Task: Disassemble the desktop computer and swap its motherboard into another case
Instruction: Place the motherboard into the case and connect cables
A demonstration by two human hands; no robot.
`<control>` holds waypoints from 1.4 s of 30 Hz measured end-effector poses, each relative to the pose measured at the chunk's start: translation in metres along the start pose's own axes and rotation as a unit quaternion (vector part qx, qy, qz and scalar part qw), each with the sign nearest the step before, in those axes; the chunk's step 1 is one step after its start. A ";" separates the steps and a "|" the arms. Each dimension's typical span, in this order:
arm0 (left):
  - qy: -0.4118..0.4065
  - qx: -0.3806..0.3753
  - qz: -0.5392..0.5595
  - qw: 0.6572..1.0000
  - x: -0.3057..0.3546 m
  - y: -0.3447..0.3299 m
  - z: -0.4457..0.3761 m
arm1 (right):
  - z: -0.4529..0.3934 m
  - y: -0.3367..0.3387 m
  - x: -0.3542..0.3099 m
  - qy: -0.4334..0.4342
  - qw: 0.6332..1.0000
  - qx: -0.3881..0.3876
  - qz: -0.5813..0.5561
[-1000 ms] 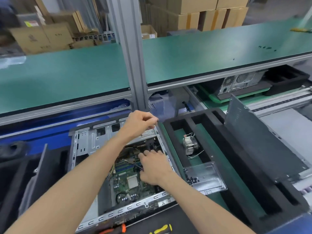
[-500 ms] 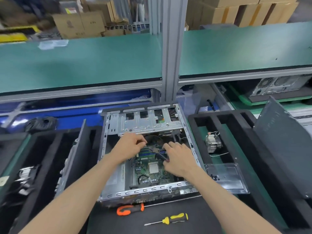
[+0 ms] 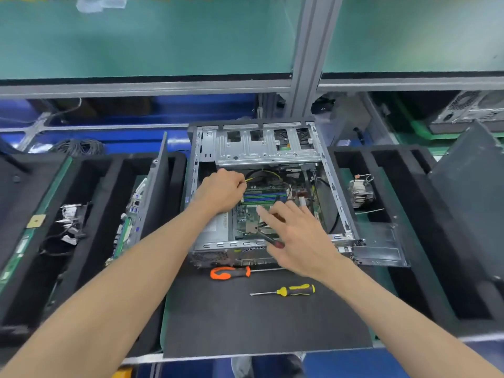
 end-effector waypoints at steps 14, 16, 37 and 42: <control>-0.020 -0.004 -0.024 1.000 0.006 0.000 0.008 | 0.042 -0.124 -0.113 0.160 0.979 -0.121 0.027; -0.022 -0.001 -0.027 0.999 0.006 0.000 0.007 | 0.039 -0.140 -0.115 0.156 0.980 -0.122 0.019; -0.028 -0.016 -0.048 0.998 0.008 -0.004 0.005 | -0.008 -0.018 -0.082 0.235 0.968 0.079 -0.042; -0.033 -0.008 -0.050 0.998 0.009 -0.006 0.003 | -0.029 -0.001 -0.031 0.166 0.983 0.073 -0.033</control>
Point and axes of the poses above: each hand's wrist, its own z-axis away from the middle knuckle, its own y-axis out of the back of the hand, x = y × z, the point moved 10 cm from there along -z, towards the middle knuckle, and after that the axes turned 14 degrees about y, right-handed, at the moved point
